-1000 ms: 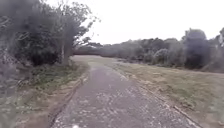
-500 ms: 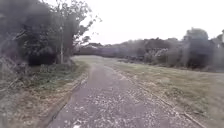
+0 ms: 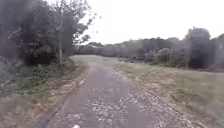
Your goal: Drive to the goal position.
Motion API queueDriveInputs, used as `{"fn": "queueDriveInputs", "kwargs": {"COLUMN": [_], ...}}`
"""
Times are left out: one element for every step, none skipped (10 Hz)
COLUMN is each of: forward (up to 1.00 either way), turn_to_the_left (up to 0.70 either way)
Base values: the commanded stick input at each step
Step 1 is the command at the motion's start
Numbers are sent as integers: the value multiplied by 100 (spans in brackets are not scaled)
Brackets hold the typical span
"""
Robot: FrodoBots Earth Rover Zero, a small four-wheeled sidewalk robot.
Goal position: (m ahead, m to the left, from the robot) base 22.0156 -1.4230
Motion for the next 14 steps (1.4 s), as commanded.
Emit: {"fn": "queueDriveInputs", "kwargs": {"forward": [45,45,45,45,45,45,45,45,45,45,45,45,45,45], "turn_to_the_left": [0,0,0,0,27,27,14,6,0,0,0,0,0,0]}}
